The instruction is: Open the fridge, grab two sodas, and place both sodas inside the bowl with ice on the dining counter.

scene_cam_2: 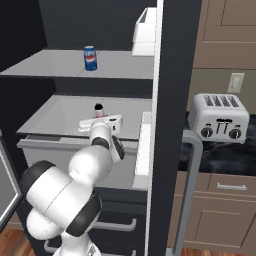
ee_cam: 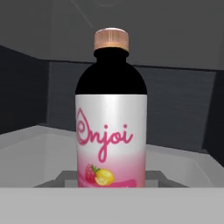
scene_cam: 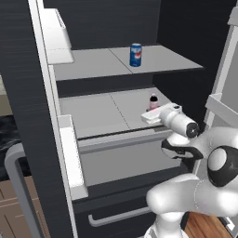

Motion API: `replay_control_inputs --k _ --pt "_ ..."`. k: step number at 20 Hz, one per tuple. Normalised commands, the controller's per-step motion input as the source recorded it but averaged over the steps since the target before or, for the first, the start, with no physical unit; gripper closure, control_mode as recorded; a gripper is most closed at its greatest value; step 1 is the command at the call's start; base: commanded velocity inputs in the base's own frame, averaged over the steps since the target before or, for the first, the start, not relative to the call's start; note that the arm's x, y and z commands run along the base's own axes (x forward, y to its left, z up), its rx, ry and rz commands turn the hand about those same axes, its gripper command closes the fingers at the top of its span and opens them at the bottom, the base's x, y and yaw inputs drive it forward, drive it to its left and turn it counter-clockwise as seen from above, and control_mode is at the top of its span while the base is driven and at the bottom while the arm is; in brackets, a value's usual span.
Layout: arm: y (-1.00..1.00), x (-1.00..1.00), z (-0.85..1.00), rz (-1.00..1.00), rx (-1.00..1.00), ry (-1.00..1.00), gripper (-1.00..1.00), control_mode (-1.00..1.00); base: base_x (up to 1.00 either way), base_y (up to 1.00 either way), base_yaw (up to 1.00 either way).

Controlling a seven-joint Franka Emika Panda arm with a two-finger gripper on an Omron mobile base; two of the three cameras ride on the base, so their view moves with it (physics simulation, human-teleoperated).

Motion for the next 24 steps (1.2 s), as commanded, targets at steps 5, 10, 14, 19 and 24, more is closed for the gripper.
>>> replay_control_inputs --k 5,10,14,19,24 --pt "0.18 -0.54 0.4 0.0 0.05 0.15 1.0 -1.0 0.0 0.0 0.0" --pt "0.07 -0.48 0.52 0.0 0.08 0.2 1.0 -1.0 0.0 0.0 0.0" --pt "0.0 -0.44 0.62 0.0 0.08 0.24 1.0 -1.0 0.0 0.0 0.0" --pt "0.0 -0.4 0.64 0.0 0.08 0.27 1.0 -1.0 0.0 0.0 0.0" --pt "0.02 -0.41 0.31 -0.01 0.05 0.27 1.0 -1.0 0.0 0.0 0.0"
